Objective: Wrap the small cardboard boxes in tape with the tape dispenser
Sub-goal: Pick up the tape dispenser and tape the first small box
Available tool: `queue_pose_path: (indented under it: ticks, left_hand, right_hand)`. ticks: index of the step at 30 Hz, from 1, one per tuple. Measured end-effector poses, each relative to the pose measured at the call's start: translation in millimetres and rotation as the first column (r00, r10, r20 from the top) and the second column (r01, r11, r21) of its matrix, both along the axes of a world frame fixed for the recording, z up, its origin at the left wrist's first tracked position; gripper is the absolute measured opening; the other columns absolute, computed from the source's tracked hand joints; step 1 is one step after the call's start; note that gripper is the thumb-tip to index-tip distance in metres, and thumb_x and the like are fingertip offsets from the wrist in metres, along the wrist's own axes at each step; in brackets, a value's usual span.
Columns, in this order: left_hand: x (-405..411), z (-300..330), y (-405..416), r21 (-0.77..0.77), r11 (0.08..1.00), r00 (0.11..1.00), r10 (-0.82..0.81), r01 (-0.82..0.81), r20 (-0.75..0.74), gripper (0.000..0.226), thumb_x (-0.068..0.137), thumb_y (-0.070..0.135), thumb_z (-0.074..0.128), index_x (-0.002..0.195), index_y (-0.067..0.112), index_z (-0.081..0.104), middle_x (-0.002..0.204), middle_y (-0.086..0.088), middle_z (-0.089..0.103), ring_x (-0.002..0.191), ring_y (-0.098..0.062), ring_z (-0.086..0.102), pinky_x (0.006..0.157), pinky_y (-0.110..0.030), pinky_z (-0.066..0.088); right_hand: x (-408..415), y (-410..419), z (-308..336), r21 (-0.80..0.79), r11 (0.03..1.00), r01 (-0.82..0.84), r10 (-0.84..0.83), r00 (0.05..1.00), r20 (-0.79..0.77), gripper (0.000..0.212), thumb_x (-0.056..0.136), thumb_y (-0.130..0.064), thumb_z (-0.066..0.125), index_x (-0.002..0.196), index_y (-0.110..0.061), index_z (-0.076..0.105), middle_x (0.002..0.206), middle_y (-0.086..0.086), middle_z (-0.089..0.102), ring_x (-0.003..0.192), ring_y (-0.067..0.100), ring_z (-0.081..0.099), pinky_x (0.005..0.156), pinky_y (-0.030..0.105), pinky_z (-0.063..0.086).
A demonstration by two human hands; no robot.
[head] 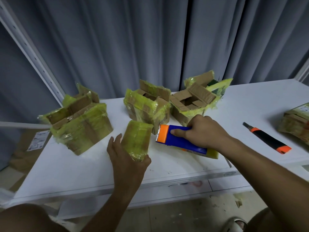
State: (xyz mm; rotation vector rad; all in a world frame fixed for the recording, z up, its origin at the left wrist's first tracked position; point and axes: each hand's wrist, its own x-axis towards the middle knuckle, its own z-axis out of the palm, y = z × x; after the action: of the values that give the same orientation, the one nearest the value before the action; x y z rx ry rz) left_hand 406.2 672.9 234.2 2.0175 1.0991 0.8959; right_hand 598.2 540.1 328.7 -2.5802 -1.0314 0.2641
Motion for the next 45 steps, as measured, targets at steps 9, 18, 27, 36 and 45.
queue_pose_path:
  ticks: [9, 18, 27, 36, 45]
  left_hand:
    - [-26, 7, 3, -0.281, 0.950, 0.988, 0.114, -0.140, -0.106, 0.105, 0.062, 0.040, 0.088, 0.141, 0.013, 0.025, 0.134, -0.012, 0.046, 0.121, -0.033, 0.049, 0.101, -0.048, 0.045]
    - [-50, 97, -8, -0.078, 0.997, 0.999, 0.011, -0.014, -0.037, 0.069, 0.065, 0.048, 0.082, 0.121, 0.025, 0.049, 0.090, 0.011, 0.064, 0.086, -0.019, 0.062, 0.075, -0.034, 0.047]
    - [50, 182, -46, 0.023, 0.984, 0.984, -0.176, 0.176, 0.003, 0.079, 0.058, 0.066, 0.079, 0.111, 0.023, 0.039, 0.103, 0.009, 0.059, 0.097, -0.017, 0.060, 0.079, -0.034, 0.051]
    - [209, 182, -98, -0.156, 0.885, 0.898, -0.434, 0.439, 0.067, 0.106, 0.045, 0.078, 0.077, 0.119, 0.016, 0.032, 0.118, 0.003, 0.058, 0.109, -0.022, 0.059, 0.092, -0.043, 0.052]
    - [360, 146, -137, -0.320, 0.806, 0.865, -0.487, 0.498, 0.119, 0.111, 0.063, 0.066, 0.079, 0.138, 0.010, 0.018, 0.129, -0.003, 0.055, 0.117, -0.028, 0.055, 0.092, -0.034, 0.045]
  right_hand:
    - [-10, -5, -4, 0.012, 0.999, 0.049, -0.048, 0.997, -0.065, 0.067, 0.079, -0.076, 0.064, 0.067, -0.010, 0.058, 0.065, 0.008, 0.063, 0.065, 0.020, 0.062, 0.059, 0.034, 0.042]
    - [-26, -24, 20, 0.058, 0.995, 0.085, -0.085, 0.996, 0.004, 0.064, 0.082, -0.075, 0.062, 0.073, -0.011, 0.064, 0.067, 0.003, 0.064, 0.066, 0.018, 0.063, 0.064, 0.035, 0.050]
    - [11, -72, 76, 0.157, 0.953, 0.257, -0.269, 0.961, 0.061, 0.059, 0.081, -0.076, 0.062, 0.073, -0.018, 0.053, 0.073, 0.003, 0.059, 0.069, 0.018, 0.056, 0.059, 0.033, 0.040]
    - [100, -154, 77, 0.221, 0.793, 0.568, -0.593, 0.803, 0.065, 0.065, 0.077, -0.076, 0.065, 0.074, -0.012, 0.053, 0.077, 0.009, 0.060, 0.067, 0.023, 0.054, 0.051, 0.031, 0.032]
    - [188, -191, 59, 0.275, 0.697, 0.662, -0.713, 0.682, 0.165, 0.059, 0.079, -0.069, 0.070, 0.074, -0.014, 0.049, 0.078, 0.008, 0.060, 0.068, 0.025, 0.053, 0.053, 0.031, 0.031]
